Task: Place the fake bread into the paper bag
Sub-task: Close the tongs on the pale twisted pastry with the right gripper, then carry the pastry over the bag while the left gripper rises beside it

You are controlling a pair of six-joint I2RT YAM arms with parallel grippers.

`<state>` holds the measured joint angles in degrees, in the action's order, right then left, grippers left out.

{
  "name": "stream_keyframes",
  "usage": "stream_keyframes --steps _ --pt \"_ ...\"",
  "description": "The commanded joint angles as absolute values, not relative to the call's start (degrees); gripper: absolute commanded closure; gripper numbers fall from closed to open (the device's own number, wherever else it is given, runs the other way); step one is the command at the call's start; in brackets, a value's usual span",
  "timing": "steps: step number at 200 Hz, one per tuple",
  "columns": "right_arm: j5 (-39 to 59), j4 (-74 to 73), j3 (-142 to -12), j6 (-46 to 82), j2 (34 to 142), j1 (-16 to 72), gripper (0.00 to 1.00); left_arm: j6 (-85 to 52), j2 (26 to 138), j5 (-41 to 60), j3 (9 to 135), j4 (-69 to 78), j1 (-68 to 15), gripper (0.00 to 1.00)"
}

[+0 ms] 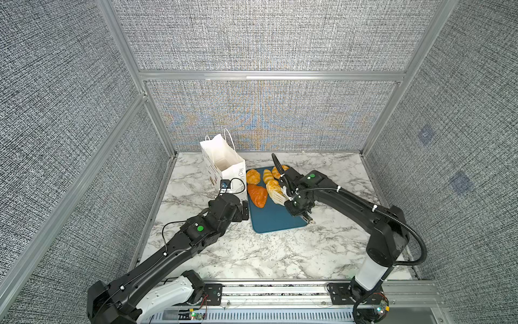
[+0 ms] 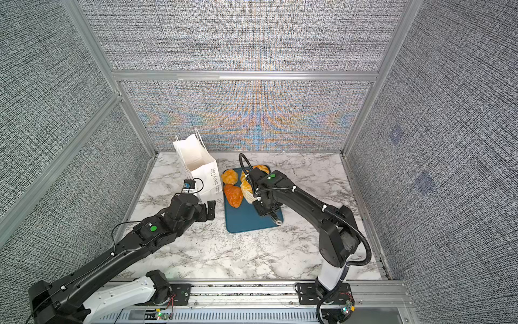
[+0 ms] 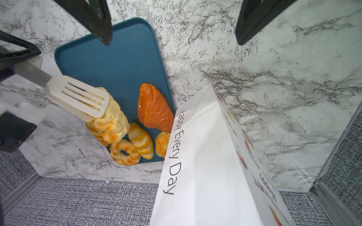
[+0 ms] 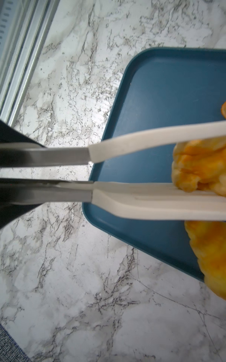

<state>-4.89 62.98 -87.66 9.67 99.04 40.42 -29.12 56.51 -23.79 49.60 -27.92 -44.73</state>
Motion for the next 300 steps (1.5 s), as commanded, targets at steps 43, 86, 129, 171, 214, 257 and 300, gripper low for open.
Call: stream_keyframes --steps 43,86,129,171,214,257,300 --pt "-2.64 61.25 -91.59 8.0 95.75 40.6 0.7 -22.18 58.04 -23.38 53.05 -25.41 -44.6 0.01" --pt "-1.82 60.91 -95.0 7.4 94.23 41.19 0.7 -18.75 58.97 -21.92 54.31 -23.57 -44.48 0.01" --pt "-1.32 60.02 -96.75 6.48 93.28 41.77 0.7 -16.55 58.62 -19.29 55.66 -22.9 -42.68 0.01" --pt "0.17 57.54 -98.42 5.47 91.99 42.66 0.69 -14.94 57.96 -15.18 57.2 -23.46 -38.33 0.01" --pt "0.73 55.72 -101.24 4.25 91.93 44.1 0.68 -14.33 56.44 -13.24 59.93 -25.06 -33.72 0.01" --pt "1.93 53.85 -104.24 3.63 92.31 45.22 0.66 -11.44 56.01 -10.19 64.98 -28.54 -29.33 0.01" --pt "1.78 54.93 -109.78 2.51 94.93 46.36 0.66 -9.56 58.4 -4.48 69.33 -31.48 -23.9 0.01"
